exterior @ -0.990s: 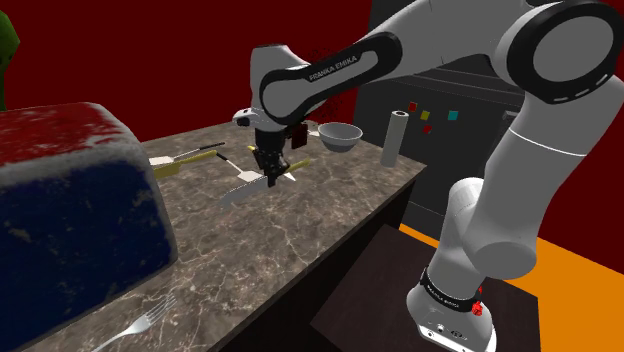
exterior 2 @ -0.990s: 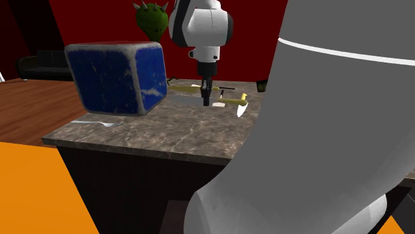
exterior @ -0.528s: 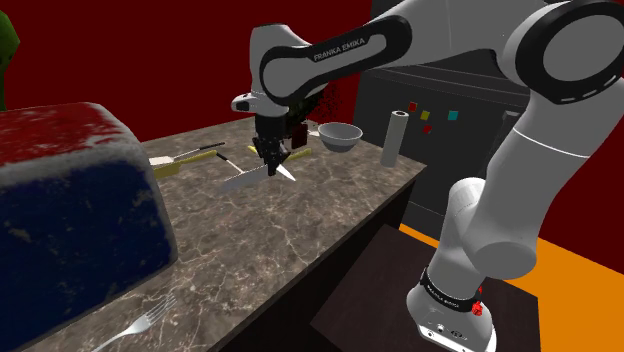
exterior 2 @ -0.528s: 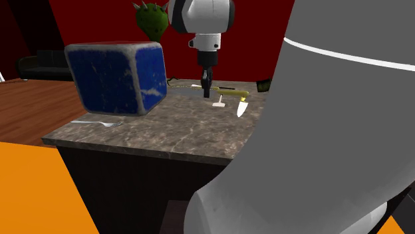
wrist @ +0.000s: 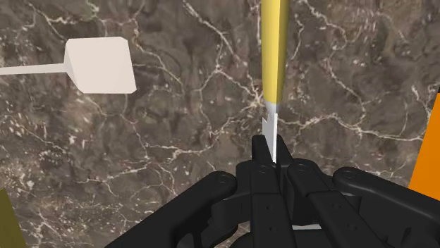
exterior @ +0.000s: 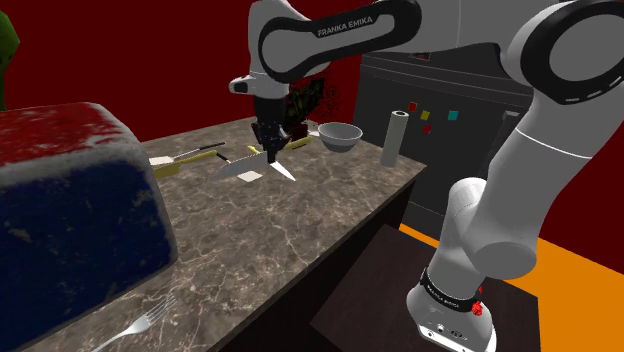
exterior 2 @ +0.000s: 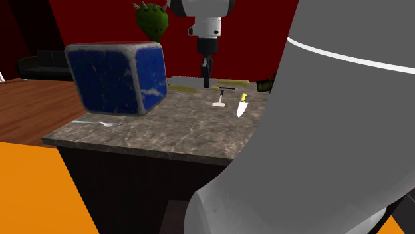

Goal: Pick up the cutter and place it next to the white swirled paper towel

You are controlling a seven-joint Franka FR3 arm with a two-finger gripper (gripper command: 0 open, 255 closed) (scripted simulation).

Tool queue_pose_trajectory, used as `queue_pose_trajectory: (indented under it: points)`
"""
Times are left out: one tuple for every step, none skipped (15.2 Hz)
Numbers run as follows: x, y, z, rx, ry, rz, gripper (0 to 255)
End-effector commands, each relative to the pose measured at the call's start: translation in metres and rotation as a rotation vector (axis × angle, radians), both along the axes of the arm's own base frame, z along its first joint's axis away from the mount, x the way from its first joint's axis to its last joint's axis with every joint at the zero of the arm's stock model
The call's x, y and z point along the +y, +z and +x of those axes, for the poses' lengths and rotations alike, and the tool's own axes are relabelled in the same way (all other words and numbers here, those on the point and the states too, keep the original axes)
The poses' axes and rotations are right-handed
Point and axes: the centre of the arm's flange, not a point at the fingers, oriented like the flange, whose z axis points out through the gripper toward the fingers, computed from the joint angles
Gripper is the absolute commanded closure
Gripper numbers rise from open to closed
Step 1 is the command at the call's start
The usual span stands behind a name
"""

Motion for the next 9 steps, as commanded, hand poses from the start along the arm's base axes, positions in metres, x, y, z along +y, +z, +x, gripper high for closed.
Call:
queue_pose_trajectory:
  points:
    - [0.000, 0.011, 0.000, 0.001, 0.000, 0.000, 255]
    - [0.000, 0.016, 0.000, 0.001, 0.000, 0.000, 255]
    - [0.000, 0.022, 0.000, 0.001, 0.000, 0.000, 255]
    - [0.000, 0.027, 0.000, 0.001, 0.000, 0.000, 255]
    - [0.000, 0.032, 0.000, 0.001, 0.000, 0.000, 255]
    - [0.000, 0.037, 0.000, 0.001, 0.000, 0.000, 255]
    - [0.000, 0.043, 0.000, 0.001, 0.000, 0.000, 255]
    - [0.000, 0.048, 0.000, 0.001, 0.000, 0.000, 255]
    - [0.000, 0.053, 0.000, 0.001, 0.000, 0.000, 255]
